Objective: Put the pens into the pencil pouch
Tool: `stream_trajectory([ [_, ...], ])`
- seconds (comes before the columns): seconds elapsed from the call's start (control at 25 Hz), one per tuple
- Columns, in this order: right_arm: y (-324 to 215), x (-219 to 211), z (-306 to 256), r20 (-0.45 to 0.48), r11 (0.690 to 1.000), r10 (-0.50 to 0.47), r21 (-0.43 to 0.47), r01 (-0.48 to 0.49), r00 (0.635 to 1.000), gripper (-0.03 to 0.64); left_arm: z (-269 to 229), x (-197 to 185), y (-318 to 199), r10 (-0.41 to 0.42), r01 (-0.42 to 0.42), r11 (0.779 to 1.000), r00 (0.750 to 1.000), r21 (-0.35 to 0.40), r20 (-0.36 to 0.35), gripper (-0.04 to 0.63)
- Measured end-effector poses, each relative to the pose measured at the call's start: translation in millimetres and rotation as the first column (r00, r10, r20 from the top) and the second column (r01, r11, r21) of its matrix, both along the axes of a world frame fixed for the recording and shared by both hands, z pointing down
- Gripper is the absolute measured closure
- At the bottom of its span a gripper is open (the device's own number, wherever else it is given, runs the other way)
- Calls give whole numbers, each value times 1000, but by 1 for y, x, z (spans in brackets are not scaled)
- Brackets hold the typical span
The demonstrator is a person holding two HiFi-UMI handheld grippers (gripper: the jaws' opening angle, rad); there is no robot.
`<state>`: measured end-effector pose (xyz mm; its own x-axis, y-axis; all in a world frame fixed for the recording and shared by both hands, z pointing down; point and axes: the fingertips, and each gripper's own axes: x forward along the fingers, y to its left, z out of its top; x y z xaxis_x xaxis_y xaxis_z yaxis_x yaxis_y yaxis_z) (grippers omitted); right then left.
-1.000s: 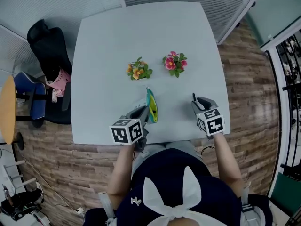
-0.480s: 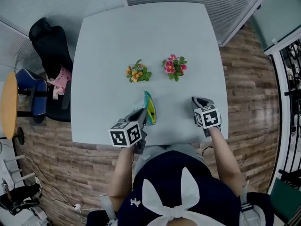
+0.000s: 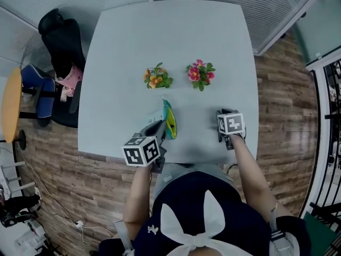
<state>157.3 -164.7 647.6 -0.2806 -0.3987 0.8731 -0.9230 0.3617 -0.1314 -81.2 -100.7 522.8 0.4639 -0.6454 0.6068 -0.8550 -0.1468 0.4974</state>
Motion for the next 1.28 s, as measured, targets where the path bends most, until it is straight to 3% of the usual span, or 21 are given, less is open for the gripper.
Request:
stream_trajectory([
  [0.28, 4, -2, 20, -35, 998, -49, -45, 47, 998, 520, 4, 9, 4, -31, 31, 999, 999, 4, 4, 563],
  [0.72, 5, -1, 19, -17, 996, -85, -33, 84, 996, 554, 6, 14, 7, -52, 52, 999, 999, 6, 12, 563],
  [1.28, 9, 3, -30, 66, 995, -71, 72, 66, 995, 558, 1, 12, 11, -59, 58, 998, 998, 16, 17, 563],
])
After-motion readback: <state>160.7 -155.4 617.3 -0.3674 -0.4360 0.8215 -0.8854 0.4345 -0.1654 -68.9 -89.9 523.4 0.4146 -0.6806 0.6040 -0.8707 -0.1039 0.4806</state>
